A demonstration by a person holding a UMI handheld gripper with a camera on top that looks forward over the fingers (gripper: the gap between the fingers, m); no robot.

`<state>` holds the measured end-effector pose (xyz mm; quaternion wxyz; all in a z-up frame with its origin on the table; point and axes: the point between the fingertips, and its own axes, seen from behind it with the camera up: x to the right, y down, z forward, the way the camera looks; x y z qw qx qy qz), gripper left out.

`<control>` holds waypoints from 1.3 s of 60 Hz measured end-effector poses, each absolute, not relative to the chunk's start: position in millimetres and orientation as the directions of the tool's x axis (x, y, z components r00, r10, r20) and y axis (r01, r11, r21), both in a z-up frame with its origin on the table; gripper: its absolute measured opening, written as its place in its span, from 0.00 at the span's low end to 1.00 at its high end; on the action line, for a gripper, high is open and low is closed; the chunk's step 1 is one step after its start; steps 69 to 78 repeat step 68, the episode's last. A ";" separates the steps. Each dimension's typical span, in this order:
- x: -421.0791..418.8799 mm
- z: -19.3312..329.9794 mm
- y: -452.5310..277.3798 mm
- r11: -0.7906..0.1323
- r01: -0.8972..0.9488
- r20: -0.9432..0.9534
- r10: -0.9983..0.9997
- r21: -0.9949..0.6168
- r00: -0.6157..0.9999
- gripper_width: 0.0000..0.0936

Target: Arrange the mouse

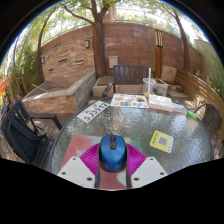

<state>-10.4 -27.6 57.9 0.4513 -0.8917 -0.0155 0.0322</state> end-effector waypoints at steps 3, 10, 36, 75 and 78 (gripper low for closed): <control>-12.5 35.6 -25.0 -0.624 0.010 -0.029 0.052 -0.782 0.998 0.39; -25.6 -6.7 -27.6 -0.671 0.008 -0.038 0.054 -0.742 0.998 0.52; -36.6 146.3 -123.6 -0.627 0.060 0.057 0.024 -0.776 0.998 0.91; -42.9 176.4 -200.5 -0.647 0.075 0.090 0.010 -0.759 0.996 0.91; -42.9 176.4 -200.5 -0.647 0.075 0.090 0.010 -0.759 0.996 0.91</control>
